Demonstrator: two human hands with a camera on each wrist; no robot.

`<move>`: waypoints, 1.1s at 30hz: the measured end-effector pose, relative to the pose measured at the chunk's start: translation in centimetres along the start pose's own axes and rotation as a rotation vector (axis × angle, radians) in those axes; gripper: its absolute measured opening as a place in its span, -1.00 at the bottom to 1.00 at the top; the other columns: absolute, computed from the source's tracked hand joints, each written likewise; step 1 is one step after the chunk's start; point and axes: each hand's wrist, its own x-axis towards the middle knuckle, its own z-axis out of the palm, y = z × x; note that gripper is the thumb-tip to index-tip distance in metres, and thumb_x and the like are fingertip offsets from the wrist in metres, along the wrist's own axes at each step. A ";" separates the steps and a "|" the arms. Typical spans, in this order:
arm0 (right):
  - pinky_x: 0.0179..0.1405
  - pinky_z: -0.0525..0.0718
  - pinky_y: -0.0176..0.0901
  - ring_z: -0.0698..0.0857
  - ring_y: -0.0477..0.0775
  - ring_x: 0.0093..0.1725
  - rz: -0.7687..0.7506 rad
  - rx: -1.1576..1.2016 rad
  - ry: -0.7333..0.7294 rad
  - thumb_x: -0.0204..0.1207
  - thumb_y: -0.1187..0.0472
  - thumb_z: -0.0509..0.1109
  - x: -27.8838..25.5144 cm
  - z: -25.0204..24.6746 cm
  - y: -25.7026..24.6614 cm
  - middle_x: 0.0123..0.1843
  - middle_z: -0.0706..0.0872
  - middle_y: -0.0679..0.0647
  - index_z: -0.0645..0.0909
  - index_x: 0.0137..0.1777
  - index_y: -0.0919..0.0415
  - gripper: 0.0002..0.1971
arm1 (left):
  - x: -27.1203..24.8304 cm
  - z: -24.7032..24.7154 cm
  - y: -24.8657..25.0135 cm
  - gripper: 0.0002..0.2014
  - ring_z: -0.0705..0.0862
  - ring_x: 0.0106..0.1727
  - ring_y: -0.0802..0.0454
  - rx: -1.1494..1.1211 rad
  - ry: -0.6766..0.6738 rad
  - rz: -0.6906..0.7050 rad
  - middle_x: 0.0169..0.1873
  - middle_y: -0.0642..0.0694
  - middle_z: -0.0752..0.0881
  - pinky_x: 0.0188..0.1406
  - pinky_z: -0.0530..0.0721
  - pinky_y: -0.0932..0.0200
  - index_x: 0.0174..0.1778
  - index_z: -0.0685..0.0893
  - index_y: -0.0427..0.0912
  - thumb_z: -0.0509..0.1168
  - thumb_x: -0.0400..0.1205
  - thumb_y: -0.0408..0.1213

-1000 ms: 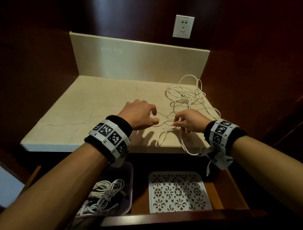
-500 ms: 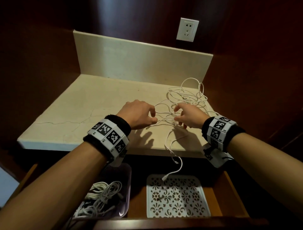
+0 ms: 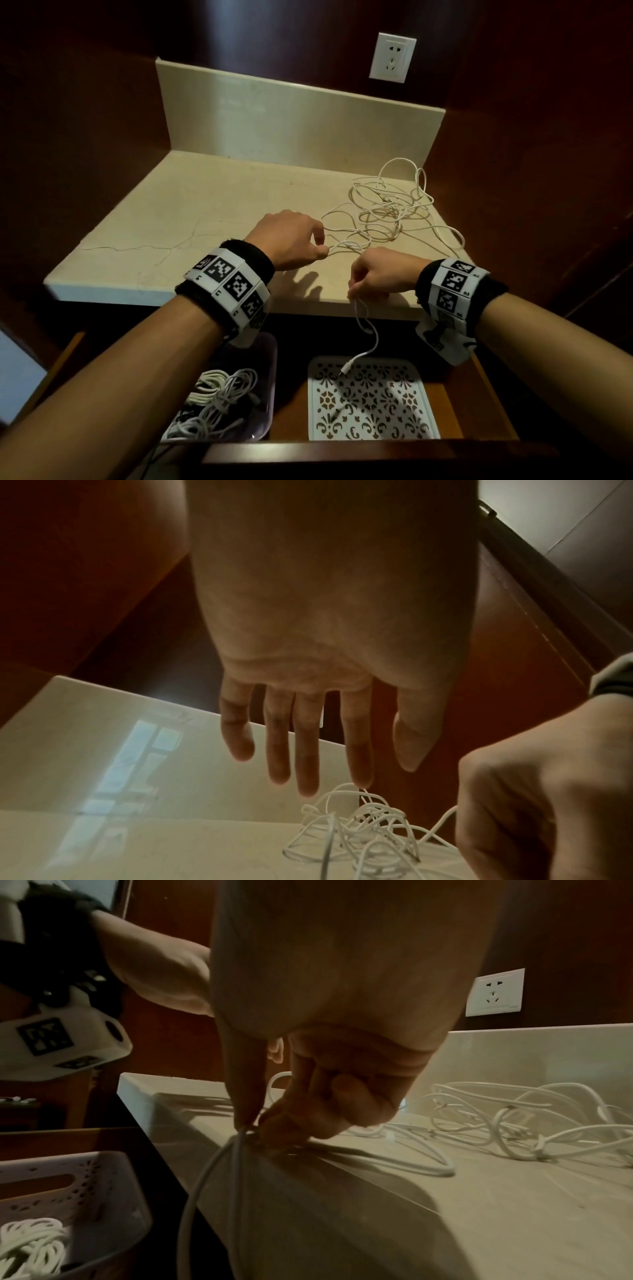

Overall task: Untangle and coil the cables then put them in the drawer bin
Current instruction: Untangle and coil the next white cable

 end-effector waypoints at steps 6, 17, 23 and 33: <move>-0.36 0.61 -0.23 0.62 -0.09 -0.51 0.060 -0.166 -0.063 0.45 -0.07 0.52 0.0 -0.6 0.1 -0.35 0.80 0.09 0.81 -0.17 0.20 -0.70 | -0.6 -0.3 -0.7 -0.74 0.62 0.11 0.00 -0.065 0.006 -0.017 0.09 0.00 0.74 0.05 0.54 0.07 0.10 0.72 0.09 0.26 0.63 0.09; -0.23 0.63 -0.22 0.63 -0.10 -0.51 0.119 -0.118 -0.096 0.44 -0.06 0.53 -0.7 -0.5 0.1 -0.41 0.77 0.06 0.79 -0.29 0.25 -0.66 | -1.1 -1.4 -1.1 -0.75 0.63 0.17 -0.01 -0.088 0.016 -0.006 0.18 -0.02 0.71 0.07 0.54 0.09 0.13 0.72 0.06 0.27 0.65 0.06; -0.45 0.52 -0.31 0.56 -0.10 -0.58 0.069 0.051 0.009 0.52 0.25 0.46 -0.9 -1.3 -0.7 -0.48 0.69 0.04 0.71 -0.38 0.16 -0.77 | -1.2 -1.3 -1.0 -0.75 0.63 0.17 -0.02 -0.071 -0.002 -0.003 0.18 -0.01 0.71 0.10 0.55 0.08 0.13 0.71 0.06 0.27 0.65 0.07; -0.52 0.48 -0.49 0.62 -0.07 -0.33 -0.082 0.462 0.350 0.62 0.30 0.38 -1.1 -3.5 -1.9 -0.24 0.73 0.10 0.68 -0.02 0.29 -0.93 | -1.3 -1.2 -2.1 -0.64 0.61 0.22 -0.03 -0.109 0.099 -0.019 0.29 -0.01 0.64 0.19 0.59 0.00 0.40 0.52 0.12 0.26 0.66 -0.05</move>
